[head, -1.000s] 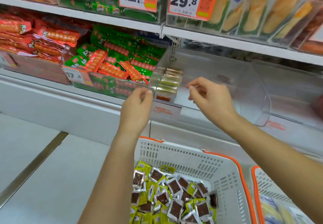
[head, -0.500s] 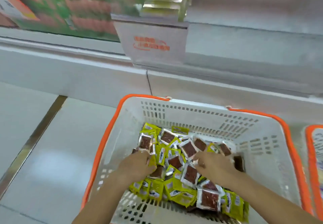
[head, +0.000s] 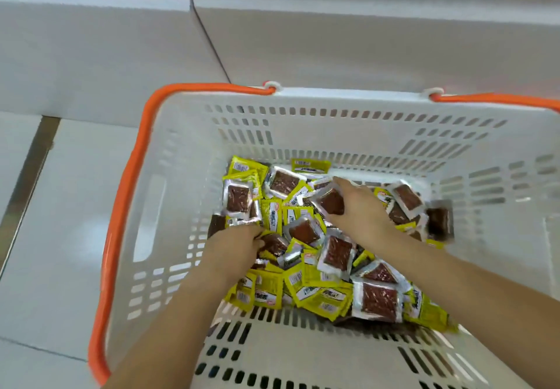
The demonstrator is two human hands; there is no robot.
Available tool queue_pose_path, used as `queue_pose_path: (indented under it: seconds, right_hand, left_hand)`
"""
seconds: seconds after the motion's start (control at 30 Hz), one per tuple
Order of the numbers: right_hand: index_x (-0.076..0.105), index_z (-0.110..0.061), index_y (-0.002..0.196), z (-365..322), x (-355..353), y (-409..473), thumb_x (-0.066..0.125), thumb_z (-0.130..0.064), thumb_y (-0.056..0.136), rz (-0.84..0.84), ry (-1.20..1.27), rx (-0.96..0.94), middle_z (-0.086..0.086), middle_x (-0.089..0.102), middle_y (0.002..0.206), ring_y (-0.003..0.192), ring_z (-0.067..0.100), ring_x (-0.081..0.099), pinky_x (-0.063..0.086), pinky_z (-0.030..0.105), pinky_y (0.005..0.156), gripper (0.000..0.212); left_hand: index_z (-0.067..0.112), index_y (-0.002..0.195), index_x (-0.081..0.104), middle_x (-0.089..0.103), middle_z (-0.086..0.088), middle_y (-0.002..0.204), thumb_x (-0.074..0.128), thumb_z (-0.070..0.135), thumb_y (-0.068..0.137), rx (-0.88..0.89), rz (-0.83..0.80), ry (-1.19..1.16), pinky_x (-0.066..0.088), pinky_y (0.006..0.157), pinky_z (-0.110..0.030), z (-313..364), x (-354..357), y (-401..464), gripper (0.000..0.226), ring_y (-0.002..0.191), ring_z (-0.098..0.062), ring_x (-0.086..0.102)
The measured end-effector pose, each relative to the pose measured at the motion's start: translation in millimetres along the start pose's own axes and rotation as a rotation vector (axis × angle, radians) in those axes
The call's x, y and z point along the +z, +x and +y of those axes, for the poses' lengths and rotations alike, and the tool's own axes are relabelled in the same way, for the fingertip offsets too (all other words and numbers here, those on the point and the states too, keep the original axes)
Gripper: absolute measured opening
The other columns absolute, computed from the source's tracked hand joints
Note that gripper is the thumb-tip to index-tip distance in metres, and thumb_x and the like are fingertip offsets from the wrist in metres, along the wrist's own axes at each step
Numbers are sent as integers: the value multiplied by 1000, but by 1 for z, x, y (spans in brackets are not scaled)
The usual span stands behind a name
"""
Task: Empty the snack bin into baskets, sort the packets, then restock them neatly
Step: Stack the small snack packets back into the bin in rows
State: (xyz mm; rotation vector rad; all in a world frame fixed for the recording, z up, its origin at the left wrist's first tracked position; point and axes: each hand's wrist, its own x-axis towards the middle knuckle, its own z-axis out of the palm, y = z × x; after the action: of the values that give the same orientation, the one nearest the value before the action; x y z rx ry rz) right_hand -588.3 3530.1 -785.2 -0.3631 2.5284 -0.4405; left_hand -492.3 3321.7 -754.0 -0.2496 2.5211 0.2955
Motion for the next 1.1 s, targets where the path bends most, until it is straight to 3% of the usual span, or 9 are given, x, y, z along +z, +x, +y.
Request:
queue_pose_path:
  seconds: [0.13, 0.2, 0.33, 0.47, 0.6, 0.7, 0.87, 0.97, 1.1]
  right_hand:
    - [58, -16, 102, -6, -6, -20, 60, -27, 93, 11, 392, 46, 0, 58, 73, 66, 13, 55, 32, 19, 52, 14]
    - [54, -22, 84, -10, -12, -34, 56, -25, 95, -18, 626, 95, -5, 49, 62, 58, 9, 48, 33, 17, 51, 12]
    - [55, -27, 103, -17, -23, -54, 58, -14, 94, -67, 1071, 133, -10, 58, 96, 83, 15, 59, 56, 28, 72, 16]
    - [58, -22, 113, -17, -33, -61, 57, -14, 94, -72, 1394, 272, 5, 46, 93, 86, 12, 59, 60, 29, 70, 21]
    - [64, -20, 110, -18, -33, -70, 59, -23, 92, -76, 1570, 283, -3, 67, 112, 101, 20, 67, 58, 34, 80, 19]
    - [64, -19, 107, -24, -34, -76, 59, -15, 92, 2, 1500, 193, -12, 71, 85, 88, 6, 68, 58, 26, 77, 16]
    - [61, -31, 86, -16, -35, -74, 56, -7, 93, 95, 1575, 285, -3, 61, 80, 77, 6, 67, 59, 23, 69, 25]
    - [58, -37, 96, -11, -41, -74, 53, -7, 95, 48, 1567, 249, -6, 54, 82, 77, 5, 61, 59, 26, 69, 31]
    - [58, -29, 123, -5, -49, -72, 45, -9, 97, -104, 1652, 221, 0, 70, 110, 96, 22, 69, 58, 33, 68, 35]
  left_hand:
    - [14, 101, 61, 67, -10, 95, 48, 32, 99, -109, 157, -228, 36, 64, -32, -5, -13, -1, 22, 91, -31, 60]
    - [5, 87, 60, 63, -12, 77, 56, 31, 94, -187, 187, -572, 46, 66, -38, -8, -19, 2, 27, 79, -31, 59]
    - [-9, 93, 58, 53, -12, 91, 68, 32, 86, -306, 53, -1303, 58, 78, -39, 13, -35, -1, 43, 82, -24, 65]
    - [5, 114, 63, 60, -13, 124, 71, 28, 80, -318, -110, -1467, 57, 71, -30, 47, -42, -8, 41, 84, -18, 70]
    - [10, 105, 65, 67, -7, 114, 71, 18, 81, -412, -97, -1750, 57, 63, -25, 76, -36, -13, 26, 91, -20, 68]
    - [12, 107, 67, 70, -2, 109, 68, 16, 86, -364, -59, -1726, 57, 65, -24, 94, -34, -17, 21, 99, -18, 68]
    - [12, 99, 68, 71, 11, 94, 62, 15, 92, -338, 210, -1607, 58, 74, -28, 93, -36, -16, 10, 87, -5, 70]
    - [24, 105, 70, 69, 17, 107, 58, 7, 92, 60, 507, -1192, 47, 91, -19, 89, -36, -17, 25, 104, 1, 62]
    - [34, 110, 69, 60, 18, 124, 53, -7, 74, 380, 444, -826, 34, 106, -22, 89, -20, -14, 56, 124, -6, 47]
